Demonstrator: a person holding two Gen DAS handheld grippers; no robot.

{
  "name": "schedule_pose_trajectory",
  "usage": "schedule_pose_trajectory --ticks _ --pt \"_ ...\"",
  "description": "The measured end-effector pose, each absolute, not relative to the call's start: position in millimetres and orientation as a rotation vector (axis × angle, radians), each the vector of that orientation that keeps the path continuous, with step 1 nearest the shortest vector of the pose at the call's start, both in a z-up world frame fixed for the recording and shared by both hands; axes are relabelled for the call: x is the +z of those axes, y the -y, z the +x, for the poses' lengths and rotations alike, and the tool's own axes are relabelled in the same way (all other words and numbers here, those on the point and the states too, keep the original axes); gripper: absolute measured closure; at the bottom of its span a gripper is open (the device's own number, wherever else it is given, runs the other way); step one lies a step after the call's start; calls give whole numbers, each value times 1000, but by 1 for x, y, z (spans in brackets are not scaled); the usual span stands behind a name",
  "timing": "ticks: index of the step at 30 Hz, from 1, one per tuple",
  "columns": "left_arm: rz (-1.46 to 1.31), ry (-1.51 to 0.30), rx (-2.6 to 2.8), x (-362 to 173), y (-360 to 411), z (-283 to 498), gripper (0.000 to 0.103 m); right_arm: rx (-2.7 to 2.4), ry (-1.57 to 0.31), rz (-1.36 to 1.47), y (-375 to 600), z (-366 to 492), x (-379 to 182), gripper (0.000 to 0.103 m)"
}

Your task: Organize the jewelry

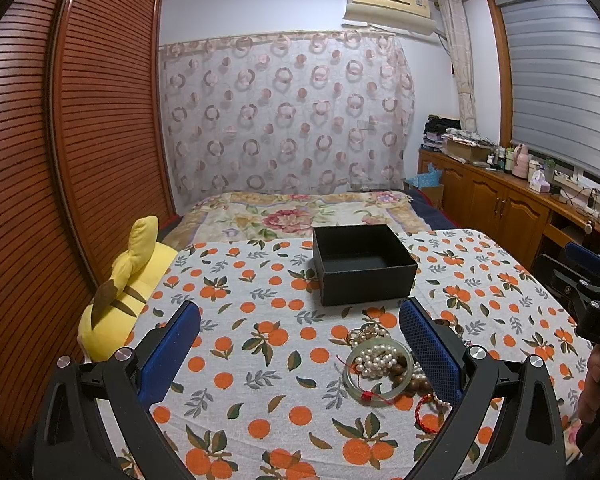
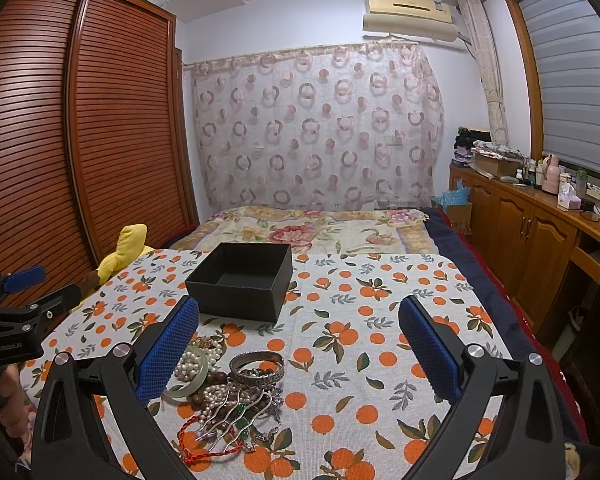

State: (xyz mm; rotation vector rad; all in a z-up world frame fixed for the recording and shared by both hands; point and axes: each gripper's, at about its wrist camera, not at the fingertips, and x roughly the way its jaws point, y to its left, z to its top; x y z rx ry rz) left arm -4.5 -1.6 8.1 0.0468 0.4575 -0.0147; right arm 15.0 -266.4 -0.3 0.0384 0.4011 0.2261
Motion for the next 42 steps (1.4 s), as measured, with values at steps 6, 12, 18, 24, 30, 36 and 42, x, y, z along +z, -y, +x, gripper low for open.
schedule_pose_trajectory --ticks 6,12,18,24,30,36,42 --pt "46 -457 -16 8 2 -5 6 225 -399 38 266 15 -1 2" --pt "47 -456 -15 8 2 -5 6 225 -399 39 267 14 -1 2" --pt "46 -457 -16 9 2 -5 6 226 -399 39 266 13 -1 2" --pt "49 -473 -24 11 11 -5 6 226 -409 40 270 15 1 2" --pt "40 -506 -40 0 11 1 6 229 -428 41 273 18 -12 2" --pt "24 -558 -68 -24 4 13 6 250 -467 30 266 29 -27 2" --pt "24 -605 -107 -41 1 23 6 355 -539 -6 253 41 -40 15"
